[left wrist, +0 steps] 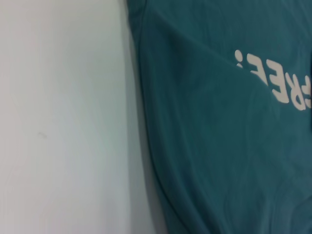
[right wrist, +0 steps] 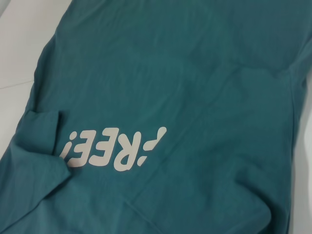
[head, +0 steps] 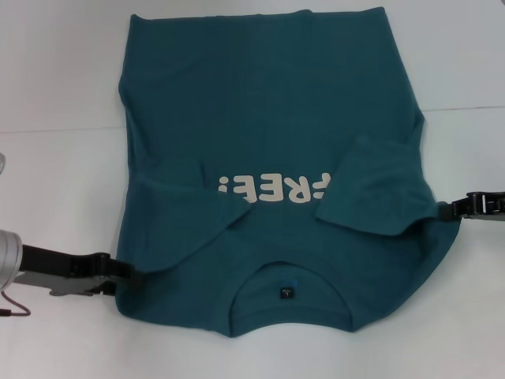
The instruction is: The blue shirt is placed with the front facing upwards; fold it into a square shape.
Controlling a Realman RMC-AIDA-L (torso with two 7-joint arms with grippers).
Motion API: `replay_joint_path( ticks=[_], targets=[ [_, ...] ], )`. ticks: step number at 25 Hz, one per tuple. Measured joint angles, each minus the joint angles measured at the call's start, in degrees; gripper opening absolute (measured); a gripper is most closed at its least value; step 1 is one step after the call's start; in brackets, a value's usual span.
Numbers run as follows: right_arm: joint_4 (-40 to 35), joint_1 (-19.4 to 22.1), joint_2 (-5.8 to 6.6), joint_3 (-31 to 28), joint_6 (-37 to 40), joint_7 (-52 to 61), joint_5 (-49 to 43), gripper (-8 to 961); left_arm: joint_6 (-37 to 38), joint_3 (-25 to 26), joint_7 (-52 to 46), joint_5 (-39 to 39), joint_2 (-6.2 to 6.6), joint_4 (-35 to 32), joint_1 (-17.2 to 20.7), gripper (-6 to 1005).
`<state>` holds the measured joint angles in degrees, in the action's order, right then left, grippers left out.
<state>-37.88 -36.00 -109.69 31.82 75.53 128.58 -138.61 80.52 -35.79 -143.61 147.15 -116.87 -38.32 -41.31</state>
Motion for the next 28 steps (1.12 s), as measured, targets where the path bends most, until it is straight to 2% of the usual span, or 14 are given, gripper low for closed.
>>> replay_joint_path(
  ticks=[2,4,10,21,28],
  targets=[
    [0.0,-0.1,0.00,0.0,0.0,0.0,0.0,23,0.0,-0.3,-0.1,0.7,0.00,0.0,-0.1,774],
    [0.0,-0.1,0.00,0.0,0.0,0.0,0.0,23,0.0,-0.7,-0.1,1.5,-0.11,0.0,-0.3,525],
    [0.0,-0.3,0.00,0.0,-0.1,0.0,0.0,24,-0.2,-1.6,-0.2,2.1,-0.29,0.0,-0.5,282],
    [0.0,-0.3,0.00,0.0,-0.1,0.0,0.0,24,-0.9,-1.6,0.1,2.0,-0.30,0.0,-0.5,83],
    [-0.2,0.0,0.03,-0.2,0.6,-1.8,0.0,24,-0.9,-1.0,2.6,1.4,-0.29,-0.1,0.0,40]
  ],
)
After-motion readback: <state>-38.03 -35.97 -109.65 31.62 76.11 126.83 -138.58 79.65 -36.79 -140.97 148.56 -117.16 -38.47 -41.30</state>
